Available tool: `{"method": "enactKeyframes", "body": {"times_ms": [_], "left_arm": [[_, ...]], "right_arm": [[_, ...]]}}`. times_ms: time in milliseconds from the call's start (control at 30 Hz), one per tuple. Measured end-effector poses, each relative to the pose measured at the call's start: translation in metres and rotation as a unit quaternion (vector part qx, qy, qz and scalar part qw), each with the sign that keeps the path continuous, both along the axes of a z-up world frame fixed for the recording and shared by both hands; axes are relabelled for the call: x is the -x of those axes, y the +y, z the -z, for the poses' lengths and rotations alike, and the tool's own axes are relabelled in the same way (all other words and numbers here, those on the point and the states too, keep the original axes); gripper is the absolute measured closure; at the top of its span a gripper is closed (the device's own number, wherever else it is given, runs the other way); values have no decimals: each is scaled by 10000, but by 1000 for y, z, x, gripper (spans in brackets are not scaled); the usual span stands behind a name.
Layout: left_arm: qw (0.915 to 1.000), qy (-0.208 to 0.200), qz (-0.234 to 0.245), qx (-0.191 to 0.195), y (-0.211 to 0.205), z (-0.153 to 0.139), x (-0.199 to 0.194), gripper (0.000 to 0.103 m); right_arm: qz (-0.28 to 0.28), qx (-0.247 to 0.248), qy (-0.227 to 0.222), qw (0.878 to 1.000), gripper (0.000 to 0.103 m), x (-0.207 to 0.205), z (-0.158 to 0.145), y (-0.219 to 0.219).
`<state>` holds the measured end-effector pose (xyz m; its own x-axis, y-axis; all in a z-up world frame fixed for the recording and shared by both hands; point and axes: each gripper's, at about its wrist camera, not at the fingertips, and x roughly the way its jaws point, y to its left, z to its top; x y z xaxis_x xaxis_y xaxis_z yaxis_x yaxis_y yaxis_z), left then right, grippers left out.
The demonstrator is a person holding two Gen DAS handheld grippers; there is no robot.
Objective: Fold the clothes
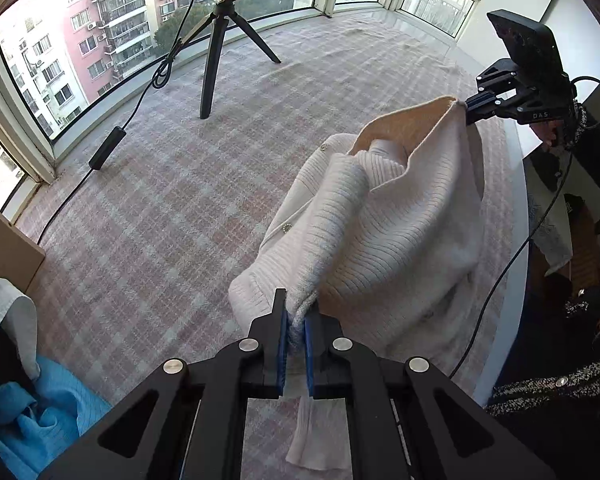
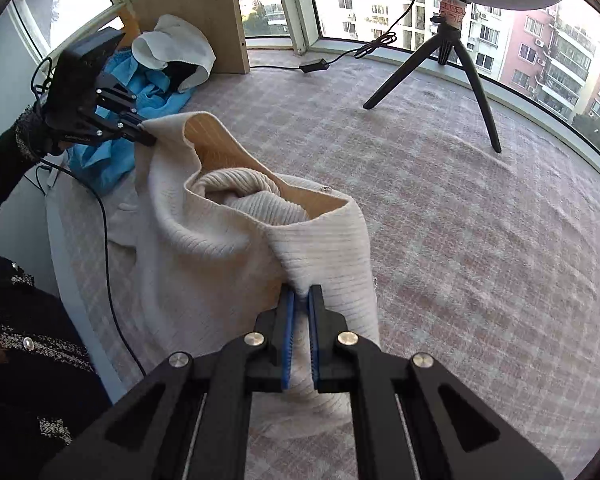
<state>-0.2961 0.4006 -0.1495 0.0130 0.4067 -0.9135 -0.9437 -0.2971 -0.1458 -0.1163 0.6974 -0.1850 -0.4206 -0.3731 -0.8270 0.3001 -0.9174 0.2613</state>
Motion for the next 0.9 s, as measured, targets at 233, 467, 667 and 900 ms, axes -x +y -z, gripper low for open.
{"method": "enactKeyframes", "body": {"times_ms": [233, 467, 667, 900], "left_arm": [[9990, -265, 332, 158, -2, 2, -3, 97], [9958, -723, -105, 554, 39, 78, 42, 87], [9963, -733, 79, 452, 36, 71, 39, 75], [9954, -781, 71, 554, 38, 80, 38, 79]], "right_arm": [[22, 1457, 256, 9890, 96, -21, -44, 18], [687, 593, -1223, 9883, 94, 38, 80, 19], [657, 788, -1238, 9870, 74, 26, 80, 18], [718, 350, -1024, 9915, 57, 3, 75, 14]]}}
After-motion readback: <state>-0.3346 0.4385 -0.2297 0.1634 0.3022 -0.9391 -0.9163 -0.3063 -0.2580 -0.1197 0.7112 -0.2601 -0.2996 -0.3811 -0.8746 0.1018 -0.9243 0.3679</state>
